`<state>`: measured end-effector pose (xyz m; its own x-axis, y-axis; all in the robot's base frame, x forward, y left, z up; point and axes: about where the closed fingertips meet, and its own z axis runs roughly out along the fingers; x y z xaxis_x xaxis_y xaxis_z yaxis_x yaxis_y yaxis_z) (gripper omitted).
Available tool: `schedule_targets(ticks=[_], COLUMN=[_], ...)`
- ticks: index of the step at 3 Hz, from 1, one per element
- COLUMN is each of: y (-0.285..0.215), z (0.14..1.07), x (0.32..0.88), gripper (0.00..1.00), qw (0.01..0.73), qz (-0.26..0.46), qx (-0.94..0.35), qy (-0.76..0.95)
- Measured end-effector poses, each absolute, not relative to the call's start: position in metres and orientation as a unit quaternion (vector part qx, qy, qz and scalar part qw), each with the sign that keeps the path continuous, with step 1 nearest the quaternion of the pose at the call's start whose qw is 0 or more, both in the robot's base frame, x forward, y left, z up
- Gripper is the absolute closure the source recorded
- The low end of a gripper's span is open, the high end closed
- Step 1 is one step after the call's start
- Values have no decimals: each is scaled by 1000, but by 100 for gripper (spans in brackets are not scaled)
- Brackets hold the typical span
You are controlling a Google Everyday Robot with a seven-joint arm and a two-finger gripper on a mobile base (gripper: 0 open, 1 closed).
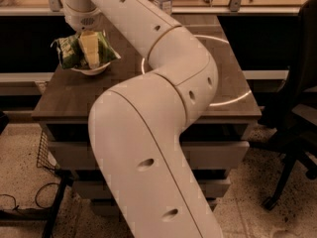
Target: Place green jalapeno chip bag into paper bowl
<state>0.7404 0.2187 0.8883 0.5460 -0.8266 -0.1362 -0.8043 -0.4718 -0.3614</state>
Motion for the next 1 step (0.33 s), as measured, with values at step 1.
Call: schedule_targets(ticks=[1], y=[219], z=[888], x=[740], gripper=[0], qw=[195], qz=[-29], qx=[-857], qy=[476])
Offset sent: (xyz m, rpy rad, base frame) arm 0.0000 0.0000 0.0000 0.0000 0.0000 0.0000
